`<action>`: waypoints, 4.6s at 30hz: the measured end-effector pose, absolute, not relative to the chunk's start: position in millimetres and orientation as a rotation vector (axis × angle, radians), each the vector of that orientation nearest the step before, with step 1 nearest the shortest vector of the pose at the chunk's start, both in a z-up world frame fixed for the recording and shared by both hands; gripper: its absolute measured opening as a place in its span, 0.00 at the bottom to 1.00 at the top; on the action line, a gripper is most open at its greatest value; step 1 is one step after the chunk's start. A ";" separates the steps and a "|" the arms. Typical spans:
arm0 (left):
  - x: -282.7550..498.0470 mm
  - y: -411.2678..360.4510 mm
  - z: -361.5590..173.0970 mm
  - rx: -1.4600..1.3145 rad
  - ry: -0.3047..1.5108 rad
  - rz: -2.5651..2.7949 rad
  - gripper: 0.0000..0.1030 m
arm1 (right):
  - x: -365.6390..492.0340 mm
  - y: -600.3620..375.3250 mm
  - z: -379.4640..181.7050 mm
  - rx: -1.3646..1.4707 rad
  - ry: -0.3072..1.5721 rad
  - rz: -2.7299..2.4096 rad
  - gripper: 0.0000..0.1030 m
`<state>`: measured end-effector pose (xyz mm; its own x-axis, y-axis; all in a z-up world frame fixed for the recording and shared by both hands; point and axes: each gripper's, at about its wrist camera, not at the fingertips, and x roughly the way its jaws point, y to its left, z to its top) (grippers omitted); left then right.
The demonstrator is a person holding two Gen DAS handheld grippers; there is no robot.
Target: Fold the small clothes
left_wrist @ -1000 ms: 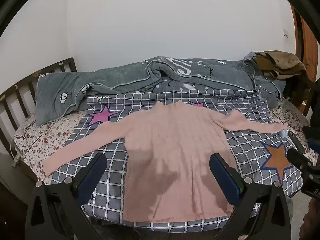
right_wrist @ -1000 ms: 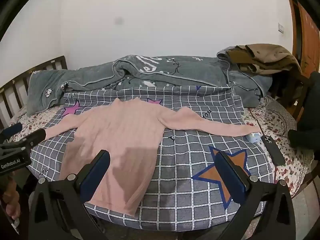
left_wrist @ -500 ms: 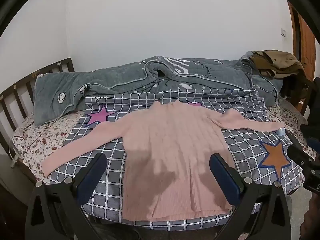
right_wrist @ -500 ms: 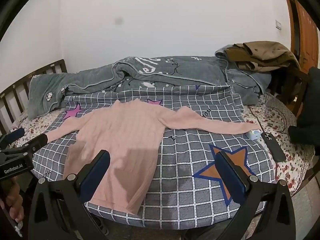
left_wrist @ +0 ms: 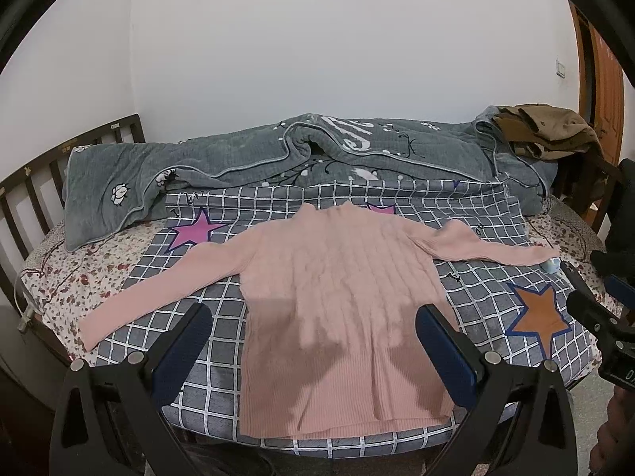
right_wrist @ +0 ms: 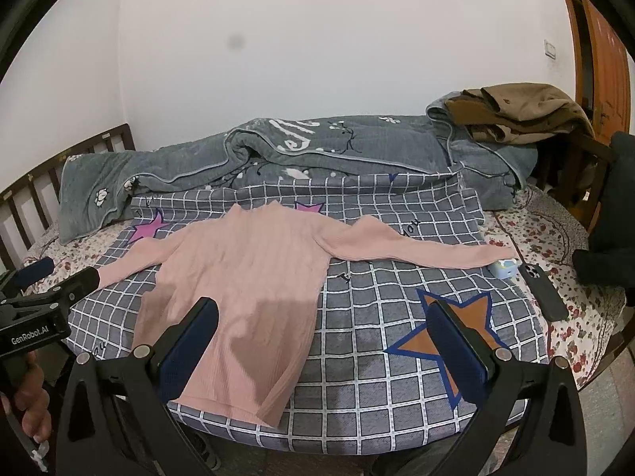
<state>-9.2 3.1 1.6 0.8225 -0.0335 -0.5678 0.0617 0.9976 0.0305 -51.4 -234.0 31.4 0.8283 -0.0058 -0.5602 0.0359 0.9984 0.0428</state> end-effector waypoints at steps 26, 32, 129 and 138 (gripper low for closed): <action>-10.4 4.2 4.2 0.048 0.599 -0.042 1.00 | -59.1 -228.6 35.4 0.053 0.574 -0.013 1.00; -10.4 4.4 4.5 0.047 0.599 -0.043 1.00 | -59.8 -229.6 36.8 0.054 0.572 -0.012 1.00; 157.7 314.9 -129.3 -0.496 0.611 0.438 0.07 | 133.8 -161.6 -86.3 -0.059 0.624 0.265 0.91; 224.5 153.9 -45.8 -0.291 0.572 0.193 0.07 | 158.1 -236.6 -88.5 0.001 0.518 0.129 0.91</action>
